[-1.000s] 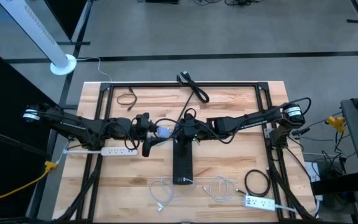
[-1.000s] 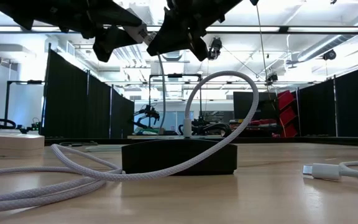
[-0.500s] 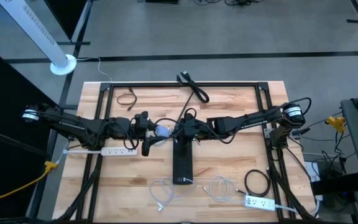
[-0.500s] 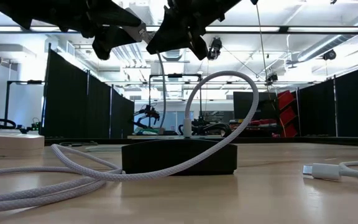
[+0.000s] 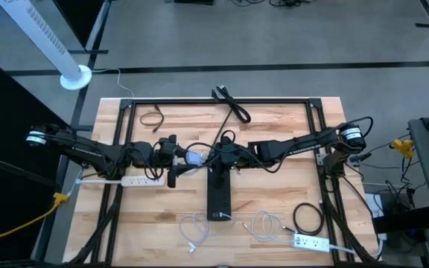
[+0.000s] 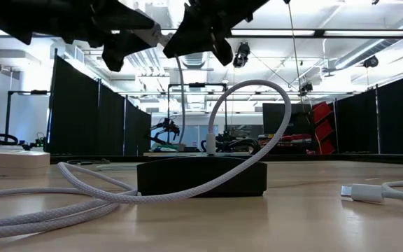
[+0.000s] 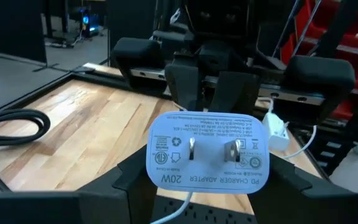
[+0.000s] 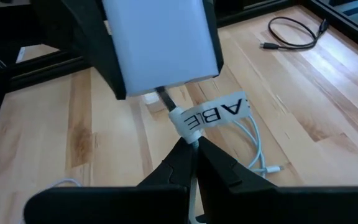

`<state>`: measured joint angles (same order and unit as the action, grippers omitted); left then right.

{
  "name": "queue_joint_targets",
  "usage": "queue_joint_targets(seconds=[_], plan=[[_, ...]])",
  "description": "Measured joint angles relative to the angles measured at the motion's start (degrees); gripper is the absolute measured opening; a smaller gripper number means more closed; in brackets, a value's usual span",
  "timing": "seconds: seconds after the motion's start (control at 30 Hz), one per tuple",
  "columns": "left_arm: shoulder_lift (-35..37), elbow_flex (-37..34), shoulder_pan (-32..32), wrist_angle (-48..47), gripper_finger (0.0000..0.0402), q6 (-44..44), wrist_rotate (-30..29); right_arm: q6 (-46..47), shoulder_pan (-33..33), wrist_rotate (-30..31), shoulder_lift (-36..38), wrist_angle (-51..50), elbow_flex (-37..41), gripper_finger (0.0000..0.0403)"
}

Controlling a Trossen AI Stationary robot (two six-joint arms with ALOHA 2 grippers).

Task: Insert USB
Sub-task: Insert the light blue charger cable into the purple charger adapter

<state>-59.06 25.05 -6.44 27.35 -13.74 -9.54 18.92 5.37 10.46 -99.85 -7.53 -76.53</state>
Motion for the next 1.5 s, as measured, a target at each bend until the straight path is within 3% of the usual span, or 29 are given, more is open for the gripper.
queue_joint_targets(seconds=[0.2,0.43,0.73,1.5], plan=[[1.51,-2.49,0.00,1.48,0.0192,0.43,0.00,-0.04,0.00,0.04,0.00,0.02,0.00,0.0000],[1.01,-7.82,0.00,15.49,0.0192,1.09,0.02,-0.02,0.00,0.04,0.00,0.87,-0.02,0.0000],[-0.22,-9.95,0.00,22.63,0.0192,3.69,-0.67,0.03,0.00,0.21,-0.56,7.71,0.00,0.0000],[-0.78,-9.92,0.00,23.62,0.0192,5.97,-0.98,-0.08,-0.07,0.10,-2.38,8.58,0.09,0.0000]])
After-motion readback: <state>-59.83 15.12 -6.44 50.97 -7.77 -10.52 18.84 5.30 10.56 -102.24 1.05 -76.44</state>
